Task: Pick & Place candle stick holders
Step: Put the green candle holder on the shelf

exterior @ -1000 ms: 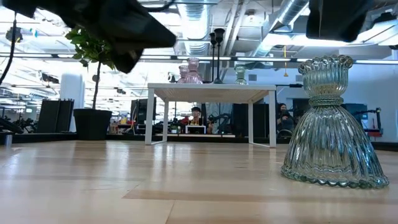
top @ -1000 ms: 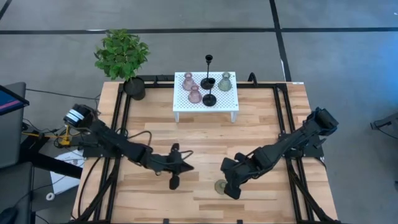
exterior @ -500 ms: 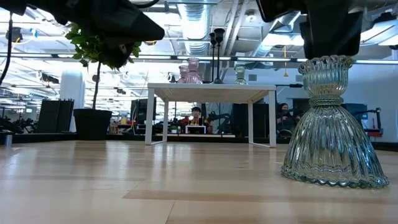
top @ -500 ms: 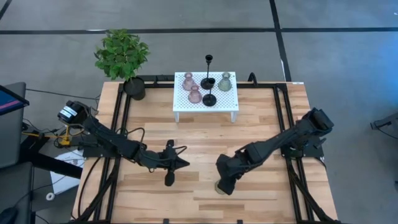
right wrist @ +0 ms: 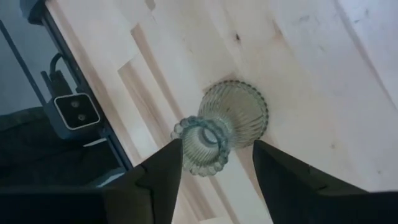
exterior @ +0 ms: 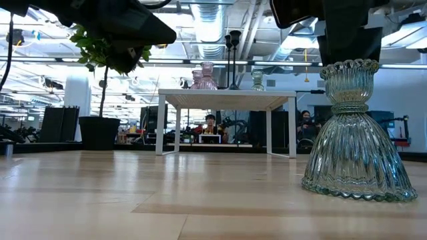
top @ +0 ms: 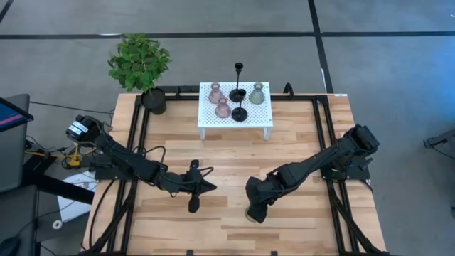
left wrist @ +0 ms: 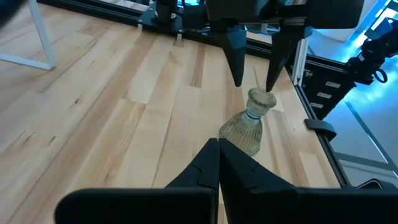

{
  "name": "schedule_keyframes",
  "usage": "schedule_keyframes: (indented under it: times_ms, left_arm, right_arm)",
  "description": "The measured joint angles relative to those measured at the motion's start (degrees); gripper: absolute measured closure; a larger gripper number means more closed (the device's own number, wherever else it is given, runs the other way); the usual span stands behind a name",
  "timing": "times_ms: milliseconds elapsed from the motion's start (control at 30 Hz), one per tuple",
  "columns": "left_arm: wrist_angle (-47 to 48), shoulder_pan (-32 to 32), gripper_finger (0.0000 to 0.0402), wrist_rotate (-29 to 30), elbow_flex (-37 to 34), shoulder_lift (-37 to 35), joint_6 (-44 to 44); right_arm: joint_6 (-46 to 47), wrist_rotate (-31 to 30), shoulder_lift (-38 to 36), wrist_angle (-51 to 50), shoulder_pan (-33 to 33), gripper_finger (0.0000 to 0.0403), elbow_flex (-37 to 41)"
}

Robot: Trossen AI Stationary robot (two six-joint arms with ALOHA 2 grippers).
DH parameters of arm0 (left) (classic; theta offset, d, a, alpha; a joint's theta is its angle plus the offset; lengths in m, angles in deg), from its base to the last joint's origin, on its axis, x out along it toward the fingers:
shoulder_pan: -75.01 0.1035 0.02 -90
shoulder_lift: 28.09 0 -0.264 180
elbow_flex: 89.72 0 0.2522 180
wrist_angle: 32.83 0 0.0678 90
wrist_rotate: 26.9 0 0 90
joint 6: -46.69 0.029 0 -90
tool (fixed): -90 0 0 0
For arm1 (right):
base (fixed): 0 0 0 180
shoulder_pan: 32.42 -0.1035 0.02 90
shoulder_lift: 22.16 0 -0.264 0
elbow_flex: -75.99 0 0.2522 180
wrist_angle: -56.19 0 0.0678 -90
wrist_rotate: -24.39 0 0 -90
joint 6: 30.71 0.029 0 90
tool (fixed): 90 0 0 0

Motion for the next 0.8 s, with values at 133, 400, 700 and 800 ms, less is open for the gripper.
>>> schedule_keyframes:
  times_ms: [133, 400, 700, 800]
  left_arm:
    - [0.00, 0.00, 0.0400, 0.00, 0.00, 0.00, -0.15]
    - [-0.02, -0.68, 0.0400, 0.00, 0.02, 0.00, -0.20]
    - [0.00, -1.14, 0.0400, -0.02, 0.04, 0.00, -0.45]
    - [-0.02, -1.11, 0.0400, -0.01, 0.04, 0.00, -0.45]
  right_arm:
    - [-0.04, -1.19, 0.00, -0.11, -0.07, 0.0224, 0.00]
    - [-1.09, -1.24, 1.50, -0.15, -0.04, 0.0256, 0.00]
    - [-2.43, 0.64, 5.84, 1.61, -0.68, 0.0279, 0.14]
    - [-2.58, 0.62, 5.84, 1.71, -0.66, 0.0308, 0.06]
